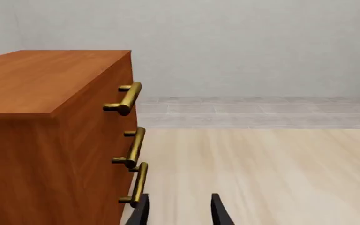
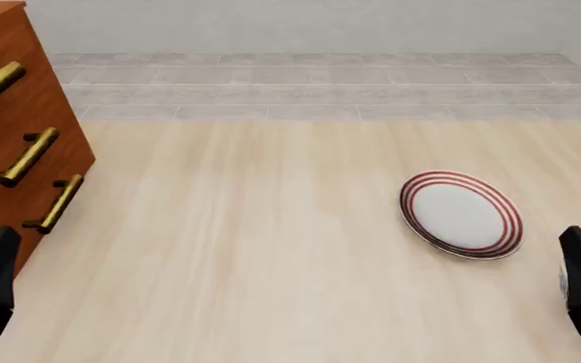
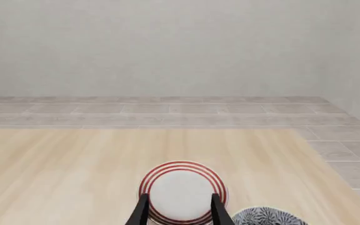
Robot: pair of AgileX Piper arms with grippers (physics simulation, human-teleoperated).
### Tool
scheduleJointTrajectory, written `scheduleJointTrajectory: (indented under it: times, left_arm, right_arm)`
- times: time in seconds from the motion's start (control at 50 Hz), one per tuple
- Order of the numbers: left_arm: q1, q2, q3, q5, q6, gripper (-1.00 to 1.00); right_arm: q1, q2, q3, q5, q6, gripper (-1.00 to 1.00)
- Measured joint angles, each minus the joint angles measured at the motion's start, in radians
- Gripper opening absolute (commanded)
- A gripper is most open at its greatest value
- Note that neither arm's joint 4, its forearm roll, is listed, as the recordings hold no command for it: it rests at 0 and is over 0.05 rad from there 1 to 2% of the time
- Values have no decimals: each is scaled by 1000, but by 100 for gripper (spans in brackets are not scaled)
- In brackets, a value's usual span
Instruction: Put the bowl on top of the cabinet.
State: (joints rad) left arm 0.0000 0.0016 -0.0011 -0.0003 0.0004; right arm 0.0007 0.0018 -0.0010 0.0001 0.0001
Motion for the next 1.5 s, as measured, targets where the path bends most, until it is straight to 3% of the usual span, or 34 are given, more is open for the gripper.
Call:
scheduleJointTrajectory:
  times: [0.54, 0.92, 1.5]
  left_arm:
    - [-5, 11, -1, 2, 3, 100]
    - [-14, 38, 0, -12, 6, 100]
    - [-31, 108, 1, -61, 4, 100]
  right_arm:
    - [-1, 8, -40, 54, 3, 100]
    - [-42, 192, -232, 147, -22, 100]
    - [-232, 467, -556, 420, -85, 100]
